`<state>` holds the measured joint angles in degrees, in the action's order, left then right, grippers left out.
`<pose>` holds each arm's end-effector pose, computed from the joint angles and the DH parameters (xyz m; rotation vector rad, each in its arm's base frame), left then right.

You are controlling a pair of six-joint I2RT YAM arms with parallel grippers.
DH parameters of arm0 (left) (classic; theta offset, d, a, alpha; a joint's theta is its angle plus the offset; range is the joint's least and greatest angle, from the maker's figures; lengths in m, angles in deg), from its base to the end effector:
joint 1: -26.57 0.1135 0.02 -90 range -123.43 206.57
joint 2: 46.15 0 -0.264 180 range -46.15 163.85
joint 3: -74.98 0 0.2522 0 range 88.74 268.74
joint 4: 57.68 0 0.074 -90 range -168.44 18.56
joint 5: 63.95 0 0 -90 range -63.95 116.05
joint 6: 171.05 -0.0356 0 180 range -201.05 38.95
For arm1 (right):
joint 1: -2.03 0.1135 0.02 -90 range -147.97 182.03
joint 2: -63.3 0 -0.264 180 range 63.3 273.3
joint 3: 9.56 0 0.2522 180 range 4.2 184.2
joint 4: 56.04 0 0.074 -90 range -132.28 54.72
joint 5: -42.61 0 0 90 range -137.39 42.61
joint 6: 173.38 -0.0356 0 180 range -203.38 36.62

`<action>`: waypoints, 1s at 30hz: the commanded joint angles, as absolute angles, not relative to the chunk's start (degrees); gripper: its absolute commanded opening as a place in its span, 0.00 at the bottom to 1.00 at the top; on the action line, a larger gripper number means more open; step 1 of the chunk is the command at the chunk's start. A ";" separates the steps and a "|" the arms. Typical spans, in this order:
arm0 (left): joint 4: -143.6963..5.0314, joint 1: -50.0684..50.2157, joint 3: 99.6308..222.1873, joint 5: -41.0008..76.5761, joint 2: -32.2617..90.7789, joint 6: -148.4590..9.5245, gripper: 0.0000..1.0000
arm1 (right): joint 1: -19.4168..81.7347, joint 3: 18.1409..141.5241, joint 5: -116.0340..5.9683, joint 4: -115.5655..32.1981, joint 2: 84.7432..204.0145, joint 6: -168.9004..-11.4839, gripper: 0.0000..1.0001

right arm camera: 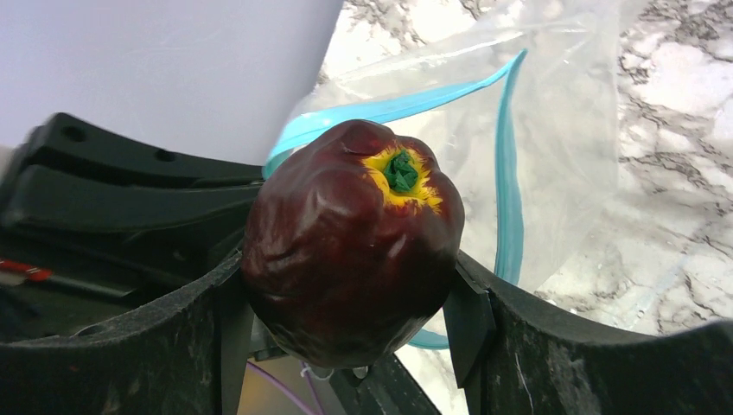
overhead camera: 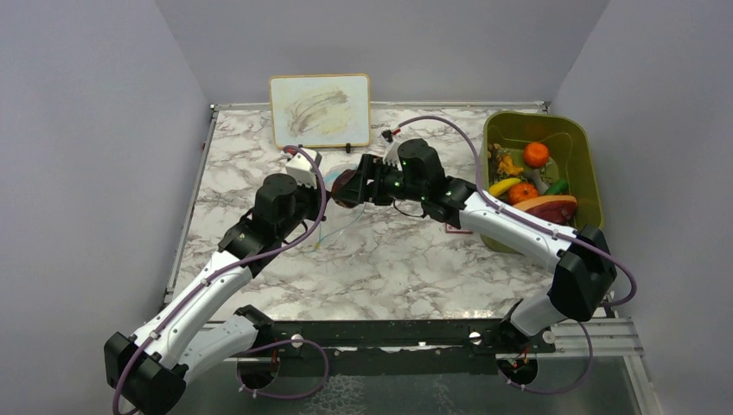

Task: Place the food in the zip-top bag and seal the zipper
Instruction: Place the fake fruit in the zipper food storage bag.

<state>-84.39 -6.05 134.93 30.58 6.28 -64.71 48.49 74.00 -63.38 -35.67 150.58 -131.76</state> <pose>0.1805 -0.1122 0.3198 0.2202 1.9240 -0.5005 0.2395 0.2662 0.3167 -0.1656 2.2327 1.2762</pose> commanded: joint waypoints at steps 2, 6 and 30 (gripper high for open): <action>-81.52 -5.86 134.33 27.34 5.21 -64.61 0.00 | 48.88 72.59 -60.20 -33.50 152.00 -131.66 0.58; -81.46 -5.86 134.42 27.10 5.11 -64.53 0.00 | 48.88 73.21 -57.96 -30.88 152.40 -131.52 0.59; -80.35 -5.86 133.81 25.75 5.41 -61.84 0.00 | 51.60 74.75 -53.56 -27.12 151.67 -125.65 0.79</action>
